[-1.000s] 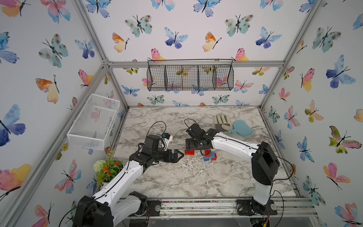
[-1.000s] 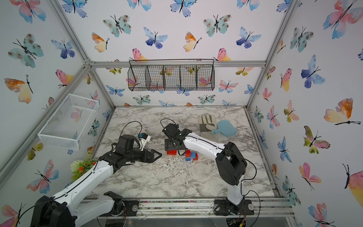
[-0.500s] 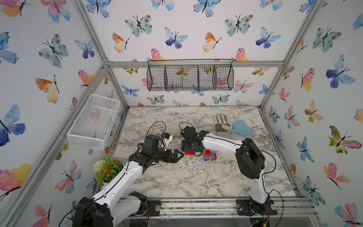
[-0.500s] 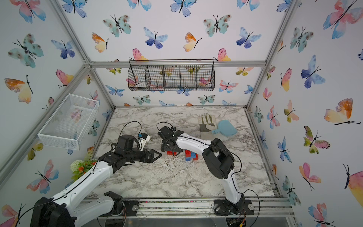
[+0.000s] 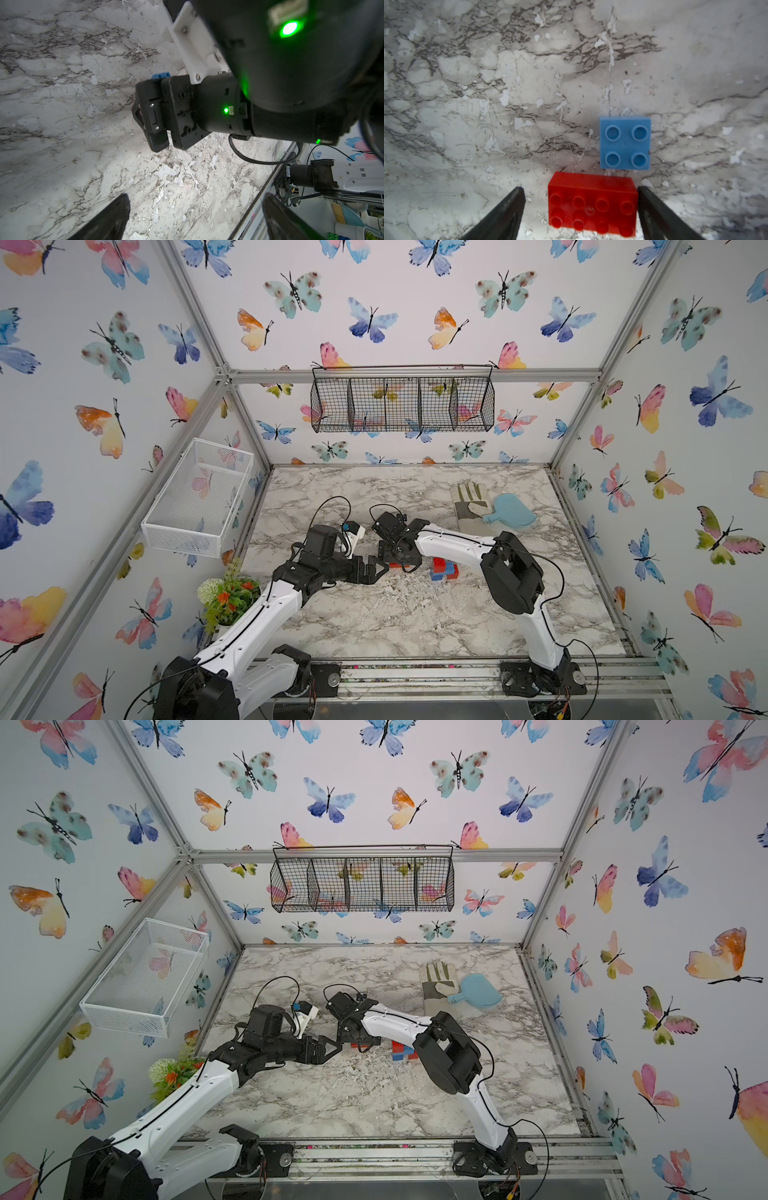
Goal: Assemble a giraffe with lego
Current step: Pick up the lego brick from the center of the board.
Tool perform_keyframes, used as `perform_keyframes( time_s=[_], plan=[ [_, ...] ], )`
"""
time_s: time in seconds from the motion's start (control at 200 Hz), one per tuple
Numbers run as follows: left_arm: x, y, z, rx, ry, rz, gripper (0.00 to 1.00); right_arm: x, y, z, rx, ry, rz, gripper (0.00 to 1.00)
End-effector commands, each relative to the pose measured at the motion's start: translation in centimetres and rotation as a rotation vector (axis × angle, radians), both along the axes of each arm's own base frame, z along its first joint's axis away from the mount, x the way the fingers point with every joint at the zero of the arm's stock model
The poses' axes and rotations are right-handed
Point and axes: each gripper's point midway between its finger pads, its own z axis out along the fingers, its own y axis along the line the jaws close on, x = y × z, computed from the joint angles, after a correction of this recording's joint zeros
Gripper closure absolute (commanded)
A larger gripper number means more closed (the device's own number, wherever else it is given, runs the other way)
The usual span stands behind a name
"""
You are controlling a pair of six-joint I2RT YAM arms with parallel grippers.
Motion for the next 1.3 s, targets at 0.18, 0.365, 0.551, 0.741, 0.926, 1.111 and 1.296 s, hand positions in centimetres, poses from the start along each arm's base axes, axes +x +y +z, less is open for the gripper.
perform_keyframes(
  time_s=[0.18,0.365,0.551,0.741,0.926,1.111,1.296],
  plan=[
    [0.0,0.0,0.5,-0.011,-0.015,-0.004,0.02,-0.7,-1.8,-1.0,-0.126,-0.004,0.007,0.16],
    [-0.1,0.0,0.4,-0.01,-0.009,-0.005,0.02,-0.5,-2.4,-0.8,-0.17,-0.024,0.028,0.21],
    [0.0,0.0,0.4,-0.01,-0.008,-0.006,0.01,-0.5,-2.9,-0.6,-0.193,-0.035,0.043,0.28],
    [-0.1,0.0,0.2,-0.009,-0.003,-0.005,0.02,-0.6,-3.2,-0.7,-0.203,-0.036,0.045,0.36],
    [-0.1,0.0,0.2,-0.008,-0.001,-0.005,0.02,-0.5,-3.4,0.0,-0.213,-0.048,0.057,0.41],
    [-0.1,-0.1,0.0,-0.009,0.006,-0.006,0.02,-0.5,-3.6,2.4,-0.205,-0.073,0.077,0.43],
    [-0.2,-0.2,-0.3,-0.016,0.022,-0.014,0.02,-0.7,-3.8,6.1,-0.178,-0.102,0.097,0.43]
  ],
)
